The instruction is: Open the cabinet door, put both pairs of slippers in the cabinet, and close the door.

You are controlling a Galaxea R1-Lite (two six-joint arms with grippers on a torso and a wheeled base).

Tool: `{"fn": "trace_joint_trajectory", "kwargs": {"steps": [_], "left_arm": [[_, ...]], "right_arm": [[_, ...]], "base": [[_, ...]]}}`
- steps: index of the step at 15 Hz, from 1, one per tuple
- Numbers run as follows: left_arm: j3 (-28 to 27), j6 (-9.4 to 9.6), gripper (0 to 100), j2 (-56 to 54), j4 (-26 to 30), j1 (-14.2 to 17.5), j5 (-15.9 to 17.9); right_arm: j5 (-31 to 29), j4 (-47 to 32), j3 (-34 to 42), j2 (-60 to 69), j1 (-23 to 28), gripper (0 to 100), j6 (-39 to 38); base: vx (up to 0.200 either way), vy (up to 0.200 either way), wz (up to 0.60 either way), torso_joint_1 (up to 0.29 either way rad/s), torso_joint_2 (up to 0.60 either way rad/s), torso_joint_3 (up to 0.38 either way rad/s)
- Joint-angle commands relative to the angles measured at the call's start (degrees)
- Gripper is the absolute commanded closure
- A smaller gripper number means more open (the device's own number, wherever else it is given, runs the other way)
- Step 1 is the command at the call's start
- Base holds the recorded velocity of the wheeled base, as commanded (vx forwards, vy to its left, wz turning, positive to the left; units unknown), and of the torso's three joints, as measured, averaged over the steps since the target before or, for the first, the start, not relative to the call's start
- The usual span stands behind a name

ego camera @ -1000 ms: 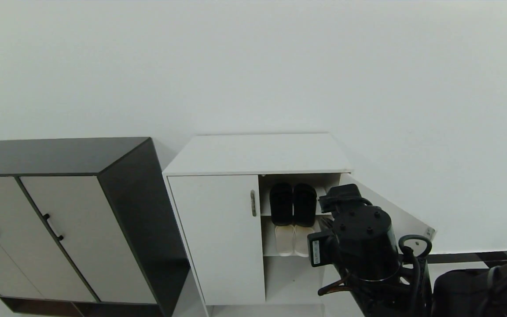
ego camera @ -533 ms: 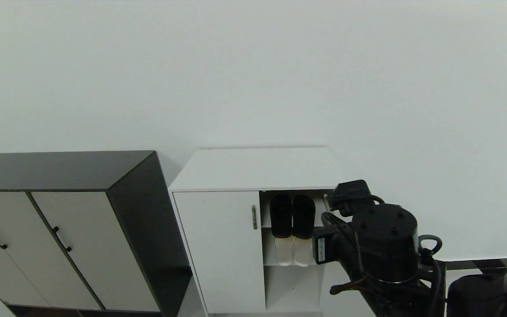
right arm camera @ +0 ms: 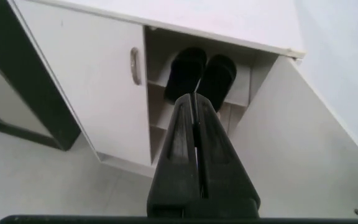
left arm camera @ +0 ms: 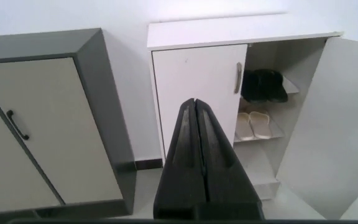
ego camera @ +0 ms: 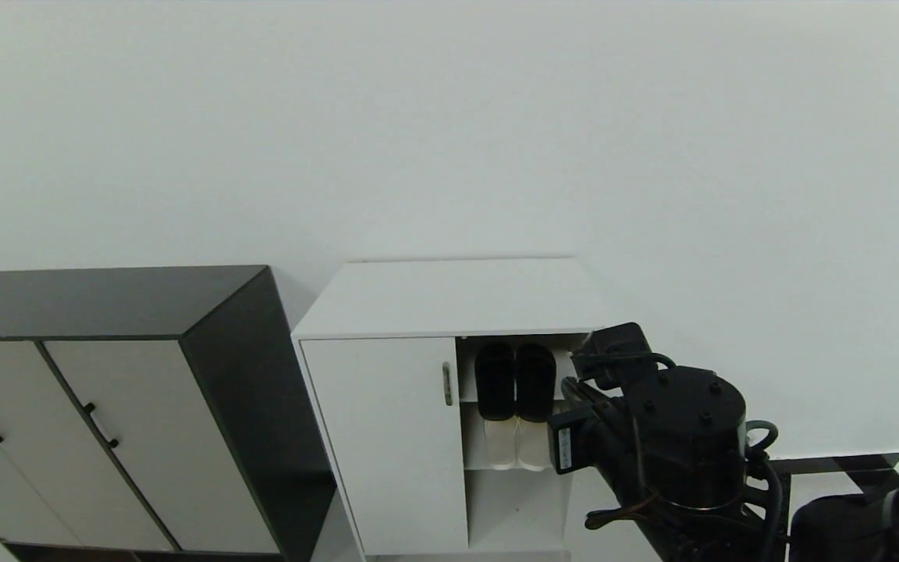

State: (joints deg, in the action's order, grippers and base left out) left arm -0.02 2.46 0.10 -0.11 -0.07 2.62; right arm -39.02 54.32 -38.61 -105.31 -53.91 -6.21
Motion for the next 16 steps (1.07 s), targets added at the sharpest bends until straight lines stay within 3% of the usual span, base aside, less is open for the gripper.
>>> {"fn": "trace_joint_trajectory", "kwargs": {"steps": [1, 5, 10, 14, 16], "left_arm": [[0.0, 0.00, 100, 0.0, 0.0, 0.0, 0.0], [0.0, -0.09, 100, 0.0, 0.0, 0.0, 0.0], [0.0, -0.27, 100, 0.0, 0.0, 0.0, -0.1], [0.0, -0.35, 100, 0.1, 0.0, 0.0, 0.0], [0.0, -0.35, 100, 0.0, 0.0, 0.0, 0.0]], "right_arm": [[0.2, 1.0, 0.1, -0.4, -0.1, 100, 0.9], [0.4, 3.0, 2.7, -0.6, 0.0, 100, 3.9], [0.3, 7.8, 3.4, -0.9, 2.7, 100, 6.5], [0.4, 1.2, -3.7, -0.2, 6.3, 100, 5.6], [0.4, -3.8, -7.1, -0.2, 7.4, 100, 3.0]], "base": [[0.000, 0.000, -0.60, -0.144, 0.31, 0.173], [0.000, 0.000, -0.15, -0.128, 0.32, 0.176], [0.000, 0.000, 0.00, -0.014, 0.03, 0.022], [0.000, 0.000, 0.00, 0.000, 0.00, 0.000], [-0.200, 0.000, 0.00, 0.002, 0.01, 0.002]]}}
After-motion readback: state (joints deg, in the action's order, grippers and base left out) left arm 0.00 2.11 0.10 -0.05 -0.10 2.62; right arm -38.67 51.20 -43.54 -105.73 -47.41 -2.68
